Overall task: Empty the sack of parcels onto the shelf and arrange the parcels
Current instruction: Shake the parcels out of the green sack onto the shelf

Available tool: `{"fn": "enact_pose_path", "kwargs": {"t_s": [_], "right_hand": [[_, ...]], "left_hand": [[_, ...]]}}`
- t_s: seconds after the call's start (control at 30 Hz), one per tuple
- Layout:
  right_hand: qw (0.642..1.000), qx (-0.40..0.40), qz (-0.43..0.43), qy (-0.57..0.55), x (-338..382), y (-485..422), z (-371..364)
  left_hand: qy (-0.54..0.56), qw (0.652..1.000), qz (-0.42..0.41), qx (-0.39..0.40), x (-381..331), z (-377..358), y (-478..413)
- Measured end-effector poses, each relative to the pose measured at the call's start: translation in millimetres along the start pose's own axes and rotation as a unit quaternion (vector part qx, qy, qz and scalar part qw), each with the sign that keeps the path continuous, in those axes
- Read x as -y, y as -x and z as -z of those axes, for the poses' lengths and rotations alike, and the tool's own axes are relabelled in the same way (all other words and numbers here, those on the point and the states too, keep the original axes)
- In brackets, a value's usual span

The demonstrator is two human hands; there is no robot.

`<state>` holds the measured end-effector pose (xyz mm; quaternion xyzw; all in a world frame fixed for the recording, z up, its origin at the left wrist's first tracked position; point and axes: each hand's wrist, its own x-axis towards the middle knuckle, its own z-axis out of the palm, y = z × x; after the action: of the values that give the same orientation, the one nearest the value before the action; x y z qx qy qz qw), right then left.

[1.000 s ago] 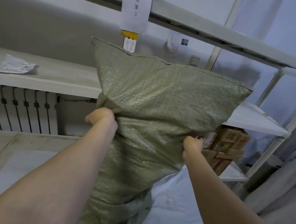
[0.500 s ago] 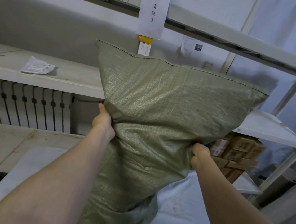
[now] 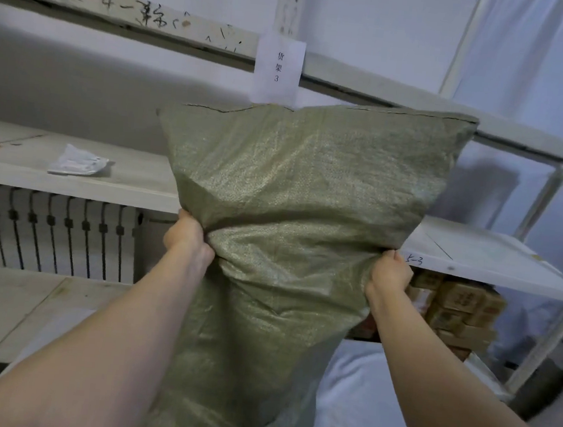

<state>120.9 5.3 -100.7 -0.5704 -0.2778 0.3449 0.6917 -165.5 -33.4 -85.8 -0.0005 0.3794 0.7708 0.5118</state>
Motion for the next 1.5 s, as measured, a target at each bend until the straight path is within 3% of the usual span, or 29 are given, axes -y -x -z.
{"fn": "enact_pose_path", "kwargs": {"t_s": [0.1,0.4,0.53,0.97,1.2,1.3,1.37,1.43,1.5], "right_hand": [[0.999,-0.017,0.009,-0.035,20.9,3.4,-4.2],[0.990,-0.010,0.141,0.016,85.1,-5.1,-7.4],[0.988,0.001,0.155,0.002,105.7,-6.5,-5.5],[0.991,0.119,0.024,0.049,23.4,-19.1,6.9],[0.970,0.210,-0.106,0.057,0.7,-3.5,8.5],[0.968,0.197,-0.152,-0.003,-12.8,-6.1,21.9],[0.969,0.188,-0.159,-0.016,-30.1,-6.9,29.9],[0.967,0.192,-0.168,0.020,-45.5,-2.3,33.8],[0.957,0.198,-0.199,0.073,-60.1,0.1,37.0]], "left_hand": [[0.031,0.999,-0.016,0.007,-8.2,-8.5,8.3],[0.054,0.995,-0.073,0.033,-34.0,-42.2,41.9],[0.049,0.995,-0.072,0.038,-35.7,-47.7,46.2],[-0.015,0.999,-0.028,-0.028,5.6,0.3,32.5],[-0.033,0.998,-0.002,0.058,24.3,25.1,20.9],[-0.129,0.986,-0.049,0.090,39.2,32.9,14.0],[-0.245,0.966,-0.074,0.039,48.0,35.7,6.9],[-0.353,0.934,-0.037,-0.035,55.7,43.4,-7.8],[-0.357,0.932,0.031,-0.057,68.6,51.1,-25.7]]}}
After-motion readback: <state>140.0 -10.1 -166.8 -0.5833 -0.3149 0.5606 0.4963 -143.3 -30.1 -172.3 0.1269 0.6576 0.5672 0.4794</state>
